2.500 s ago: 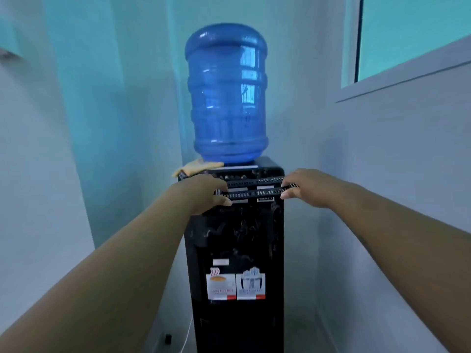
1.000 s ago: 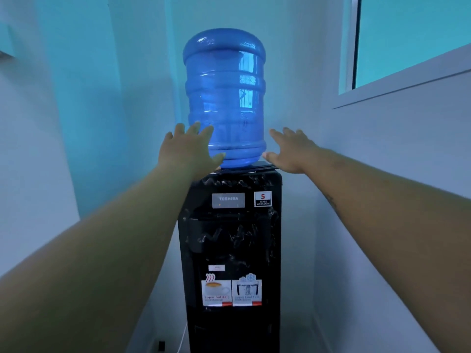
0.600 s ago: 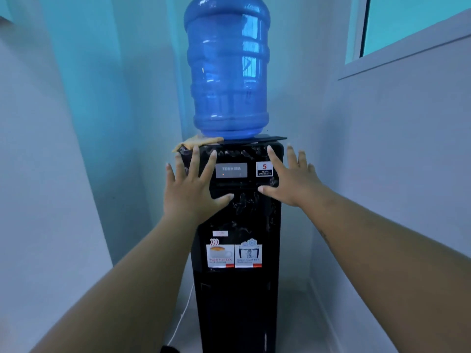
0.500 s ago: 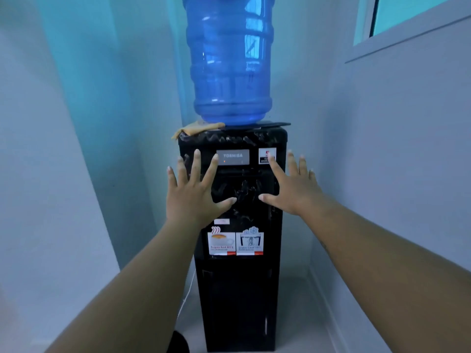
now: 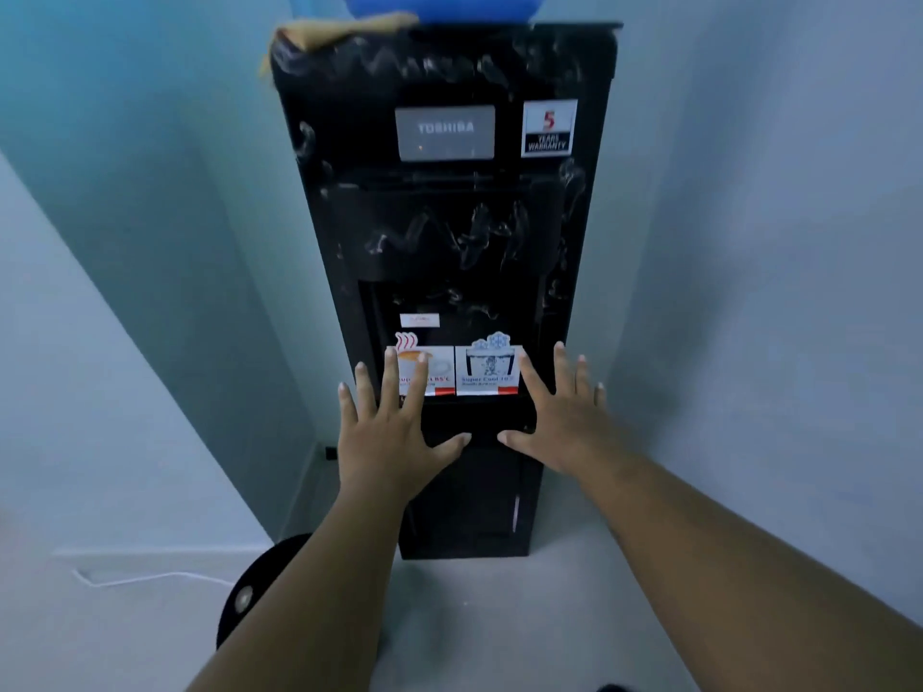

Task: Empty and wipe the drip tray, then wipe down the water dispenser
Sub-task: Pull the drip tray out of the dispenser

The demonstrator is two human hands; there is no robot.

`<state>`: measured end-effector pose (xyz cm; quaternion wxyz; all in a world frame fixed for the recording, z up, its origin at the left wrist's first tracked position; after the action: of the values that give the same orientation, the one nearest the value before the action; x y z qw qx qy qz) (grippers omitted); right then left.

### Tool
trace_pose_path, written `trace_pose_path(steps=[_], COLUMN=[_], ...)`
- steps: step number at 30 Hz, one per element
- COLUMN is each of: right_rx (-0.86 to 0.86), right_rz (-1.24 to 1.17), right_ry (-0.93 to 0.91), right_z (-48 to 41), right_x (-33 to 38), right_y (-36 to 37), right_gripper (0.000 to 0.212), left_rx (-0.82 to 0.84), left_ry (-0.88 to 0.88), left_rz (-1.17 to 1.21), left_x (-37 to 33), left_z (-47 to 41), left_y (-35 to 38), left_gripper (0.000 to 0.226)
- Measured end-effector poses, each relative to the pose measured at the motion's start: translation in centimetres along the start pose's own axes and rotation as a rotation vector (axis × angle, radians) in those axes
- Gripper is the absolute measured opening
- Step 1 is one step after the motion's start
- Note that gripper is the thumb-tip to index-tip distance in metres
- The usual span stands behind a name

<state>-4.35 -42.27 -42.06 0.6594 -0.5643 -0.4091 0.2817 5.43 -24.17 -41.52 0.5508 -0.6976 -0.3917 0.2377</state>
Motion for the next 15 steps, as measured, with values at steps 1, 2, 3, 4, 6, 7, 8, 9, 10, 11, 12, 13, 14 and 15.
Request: trace_pose_path(steps=[1,2,3,4,6,7,8,9,10,11,12,13,14,15], right_rx=[0.013,0.040,0.064,0.081,0.110,0.129,0.144,0.147,0.140,0.112,0.076,0.043,0.020,0.001], right_rz=[0.000,-0.002,0.001,-0.002,-0.017,-0.041,-0.092,-0.176,-0.281,-0.385,-0.479,-0.565,-0.648,-0.721], right_ry=[0.009,0.018,0.028,0.033,0.054,0.077,0.114,0.159,0.199,0.228,0.246,0.267,0.291,0.311], right_z=[-0.2,-0.7,-1.3,-1.8,-2.8,-3.4,-4.2,-4.7,-5.2,-5.6,-6.0,-6.2,-6.4,-6.5], right_x=[-0.2,-0.6,-0.8,-1.1,-1.6,-1.9,-2.2,-2.4,-2.6,-2.7,-2.8,-2.9,-3.1,-3.2], right_y=[0.8,2.3,3.5,4.4,5.8,6.4,7.1,7.5,8.1,8.6,9.0,9.4,9.8,9.8], right_gripper=[0.106,0.106,0.106,0.105,0.104,0.102,0.100,0.097,0.094,0.090,0.084,0.078,0.071,0.064], left_rx=[0.018,0.051,0.086,0.108,0.158,0.184,0.207,0.231,0.258,0.278,0.282,0.277,0.266,0.250], left_ry=[-0.002,-0.002,-0.010,-0.015,-0.050,-0.074,-0.099,-0.123,-0.138,-0.149,-0.156,-0.170,-0.195,-0.225], left_rz=[-0.004,0.000,0.007,0.018,0.053,0.085,0.123,0.163,0.197,0.226,0.256,0.297,0.349,0.415], left_x=[0.0,-0.1,-0.1,0.0,0.4,0.7,1.1,1.4,1.6,1.6,1.6,1.6,1.6,1.5], left_z=[0.0,-0.1,-0.3,-0.5,-1.1,-1.6,-2.2,-2.7,-3.1,-3.4,-3.5,-3.3,-3.0,-2.8], left_y=[0.8,2.5,3.8,5.0,6.7,7.5,8.4,8.9,9.5,10.0,10.6,11.0,11.4,11.5], left_gripper=[0.106,0.106,0.106,0.106,0.106,0.107,0.107,0.107,0.107,0.107,0.107,0.106,0.105,0.103])
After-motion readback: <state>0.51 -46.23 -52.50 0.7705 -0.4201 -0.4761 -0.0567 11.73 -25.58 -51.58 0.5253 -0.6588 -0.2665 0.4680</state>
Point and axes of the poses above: each hand's wrist, its own z-axis away from the middle knuckle, its own y-axis out of the palm, x = y × z, the point moved 7 cm from there along -z, towards the middle knuckle, and after that the axes turned 3 degrees about -z, right-handed, at the moved point
